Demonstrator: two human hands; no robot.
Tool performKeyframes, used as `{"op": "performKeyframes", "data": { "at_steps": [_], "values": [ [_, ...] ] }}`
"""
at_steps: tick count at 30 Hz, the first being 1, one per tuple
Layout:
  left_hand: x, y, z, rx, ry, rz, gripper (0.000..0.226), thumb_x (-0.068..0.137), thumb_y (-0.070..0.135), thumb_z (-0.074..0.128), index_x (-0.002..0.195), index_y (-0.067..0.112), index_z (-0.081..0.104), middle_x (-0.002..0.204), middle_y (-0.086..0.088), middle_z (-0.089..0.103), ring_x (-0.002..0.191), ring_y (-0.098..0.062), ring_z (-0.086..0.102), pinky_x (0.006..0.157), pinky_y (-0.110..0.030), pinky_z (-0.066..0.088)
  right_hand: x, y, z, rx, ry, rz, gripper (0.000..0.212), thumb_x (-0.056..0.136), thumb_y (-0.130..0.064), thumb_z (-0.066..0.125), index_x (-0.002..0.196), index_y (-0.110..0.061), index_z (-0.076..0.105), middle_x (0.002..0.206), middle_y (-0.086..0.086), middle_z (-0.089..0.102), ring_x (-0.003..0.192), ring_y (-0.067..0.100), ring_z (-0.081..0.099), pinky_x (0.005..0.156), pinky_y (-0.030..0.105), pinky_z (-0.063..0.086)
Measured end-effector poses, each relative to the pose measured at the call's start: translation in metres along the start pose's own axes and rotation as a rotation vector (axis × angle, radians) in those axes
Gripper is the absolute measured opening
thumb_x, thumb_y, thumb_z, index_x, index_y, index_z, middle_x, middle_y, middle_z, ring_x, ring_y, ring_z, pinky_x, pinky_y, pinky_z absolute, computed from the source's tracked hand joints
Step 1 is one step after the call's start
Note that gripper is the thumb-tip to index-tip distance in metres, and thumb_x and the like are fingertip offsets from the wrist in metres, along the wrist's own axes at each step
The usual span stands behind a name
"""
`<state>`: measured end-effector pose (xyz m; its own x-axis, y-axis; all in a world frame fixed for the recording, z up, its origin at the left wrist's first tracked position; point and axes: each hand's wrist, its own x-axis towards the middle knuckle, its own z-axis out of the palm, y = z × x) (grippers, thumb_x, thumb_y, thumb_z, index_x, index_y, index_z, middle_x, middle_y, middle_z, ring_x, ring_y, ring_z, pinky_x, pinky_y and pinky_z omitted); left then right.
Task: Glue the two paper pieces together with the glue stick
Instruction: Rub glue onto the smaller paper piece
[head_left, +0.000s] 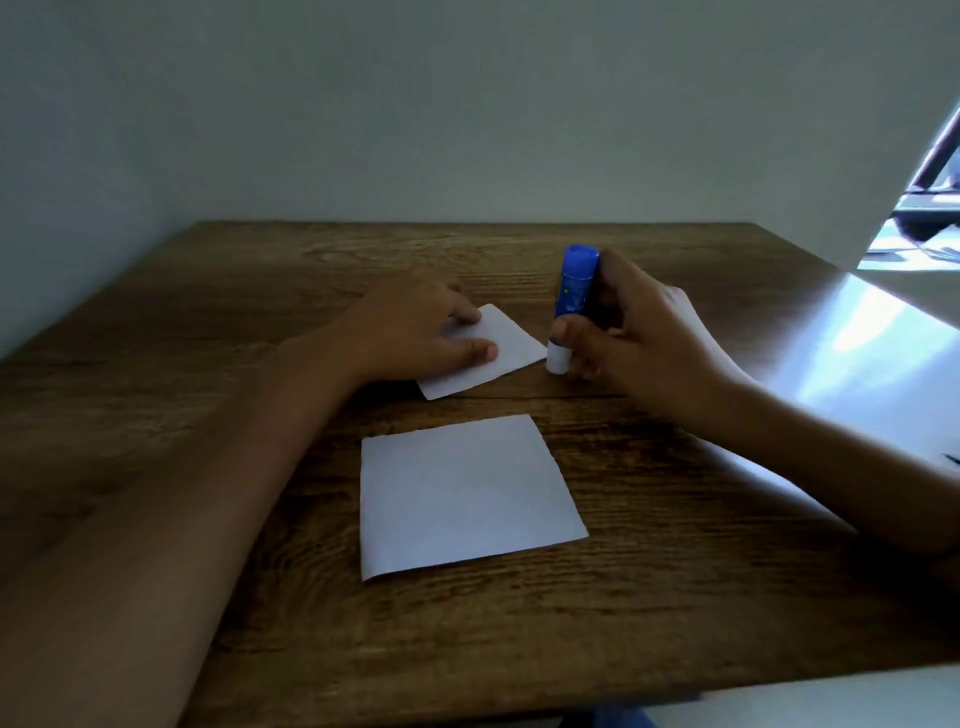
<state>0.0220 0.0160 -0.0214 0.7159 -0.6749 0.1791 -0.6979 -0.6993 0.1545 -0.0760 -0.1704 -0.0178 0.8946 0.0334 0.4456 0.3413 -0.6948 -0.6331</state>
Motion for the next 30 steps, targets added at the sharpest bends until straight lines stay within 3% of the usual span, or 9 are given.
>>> {"op": "performKeyframes", "data": {
  "at_steps": [3, 6, 9, 12, 14, 16, 19, 23, 30],
  "values": [
    [0.0, 0.002, 0.0, 0.102, 0.052, -0.046, 0.049, 0.084, 0.049, 0.044, 0.115, 0.013, 0.057, 0.119, -0.009, 0.057, 0.101, -0.021, 0.05, 0.082, -0.035, 0.039, 0.006, 0.0, 0.003, 0.032, 0.076, 0.013, 0.021, 0.084, -0.025, 0.062, 0.1, -0.017, 0.05, 0.086, 0.004, 0.066, 0.069, 0.017, 0.065, 0.065, 0.029, 0.055],
    [-0.004, 0.004, -0.008, -0.081, 0.103, 0.073, 0.03, 0.086, 0.024, 0.05, 0.116, 0.026, 0.056, 0.128, -0.002, 0.051, 0.117, -0.02, 0.041, 0.091, -0.035, 0.032, 0.018, 0.001, 0.008, 0.099, 0.155, 0.051, 0.021, 0.085, -0.02, 0.061, 0.1, -0.013, 0.049, 0.088, 0.007, 0.065, 0.061, 0.01, 0.064, 0.051, 0.017, 0.05],
    [-0.007, 0.003, -0.014, -0.151, -0.047, 0.098, 0.041, 0.079, 0.01, 0.052, 0.112, 0.035, 0.058, 0.136, 0.003, 0.046, 0.125, -0.018, 0.035, 0.093, -0.031, 0.027, 0.033, 0.003, 0.011, 0.184, 0.203, 0.114, 0.019, 0.086, -0.018, 0.06, 0.099, -0.012, 0.048, 0.093, 0.011, 0.064, 0.063, 0.012, 0.065, 0.05, 0.019, 0.052],
    [-0.005, 0.004, -0.011, -0.066, -0.128, 0.018, 0.038, 0.083, 0.038, 0.053, 0.121, 0.038, 0.049, 0.143, -0.002, 0.037, 0.127, -0.021, 0.033, 0.094, -0.034, 0.025, 0.043, 0.005, 0.014, 0.191, 0.191, 0.147, 0.019, 0.086, -0.017, 0.059, 0.1, -0.013, 0.047, 0.096, 0.013, 0.063, 0.067, 0.02, 0.065, 0.055, 0.026, 0.056],
    [-0.004, 0.006, -0.007, 0.04, -0.142, -0.007, 0.057, 0.076, 0.064, 0.04, 0.126, 0.036, 0.043, 0.139, -0.006, 0.039, 0.117, -0.02, 0.037, 0.095, -0.039, 0.029, 0.048, 0.007, 0.018, 0.144, 0.17, 0.145, 0.019, 0.087, -0.017, 0.059, 0.1, -0.013, 0.046, 0.097, 0.014, 0.063, 0.073, 0.024, 0.065, 0.062, 0.032, 0.057],
    [-0.004, 0.008, -0.006, 0.081, -0.125, -0.013, 0.076, 0.064, 0.075, 0.03, 0.126, 0.034, 0.043, 0.131, -0.006, 0.043, 0.104, -0.015, 0.036, 0.092, -0.042, 0.032, 0.051, 0.007, 0.021, 0.119, 0.161, 0.141, 0.02, 0.086, -0.018, 0.059, 0.101, -0.012, 0.046, 0.097, 0.013, 0.063, 0.073, 0.025, 0.065, 0.061, 0.032, 0.057],
    [-0.004, 0.009, -0.008, 0.018, -0.077, 0.004, 0.068, 0.07, 0.074, 0.04, 0.124, 0.034, 0.045, 0.133, -0.004, 0.042, 0.114, -0.019, 0.035, 0.092, -0.042, 0.031, 0.054, 0.007, 0.024, 0.082, 0.157, 0.123, 0.021, 0.087, -0.018, 0.059, 0.102, -0.012, 0.046, 0.096, 0.011, 0.063, 0.073, 0.024, 0.065, 0.063, 0.033, 0.057],
    [-0.004, 0.009, -0.01, 0.012, -0.152, 0.041, 0.055, 0.074, 0.052, 0.046, 0.127, 0.035, 0.043, 0.139, 0.0, 0.037, 0.125, -0.02, 0.027, 0.102, -0.047, 0.026, 0.055, 0.01, 0.024, 0.055, 0.157, 0.123, 0.022, 0.087, -0.019, 0.059, 0.102, -0.015, 0.044, 0.096, 0.011, 0.062, 0.074, 0.024, 0.065, 0.066, 0.037, 0.057],
    [-0.001, 0.013, -0.005, 0.026, -0.129, 0.024, 0.06, 0.075, 0.062, 0.045, 0.126, 0.032, 0.044, 0.13, -0.003, 0.043, 0.116, -0.019, 0.033, 0.094, -0.04, 0.029, 0.061, 0.009, 0.024, 0.044, 0.149, 0.107, 0.02, 0.087, -0.021, 0.059, 0.099, -0.017, 0.043, 0.09, 0.006, 0.061, 0.076, 0.022, 0.065, 0.071, 0.041, 0.057]
  ]
}}
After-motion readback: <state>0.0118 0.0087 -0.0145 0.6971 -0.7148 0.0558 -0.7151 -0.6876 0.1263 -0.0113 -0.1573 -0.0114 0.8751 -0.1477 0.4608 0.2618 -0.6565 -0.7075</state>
